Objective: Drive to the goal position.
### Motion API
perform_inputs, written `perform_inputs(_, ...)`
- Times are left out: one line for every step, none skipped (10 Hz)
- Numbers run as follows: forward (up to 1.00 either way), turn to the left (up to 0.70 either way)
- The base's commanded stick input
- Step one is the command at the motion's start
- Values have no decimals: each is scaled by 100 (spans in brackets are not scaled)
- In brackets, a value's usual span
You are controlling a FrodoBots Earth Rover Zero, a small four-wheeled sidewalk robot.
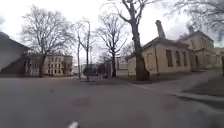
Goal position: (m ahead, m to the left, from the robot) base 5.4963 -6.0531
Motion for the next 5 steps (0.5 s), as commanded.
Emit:
perform_inputs(70, -35)
perform_inputs(70, -35)
perform_inputs(70, -35)
perform_inputs(70, -33)
perform_inputs(70, -21)
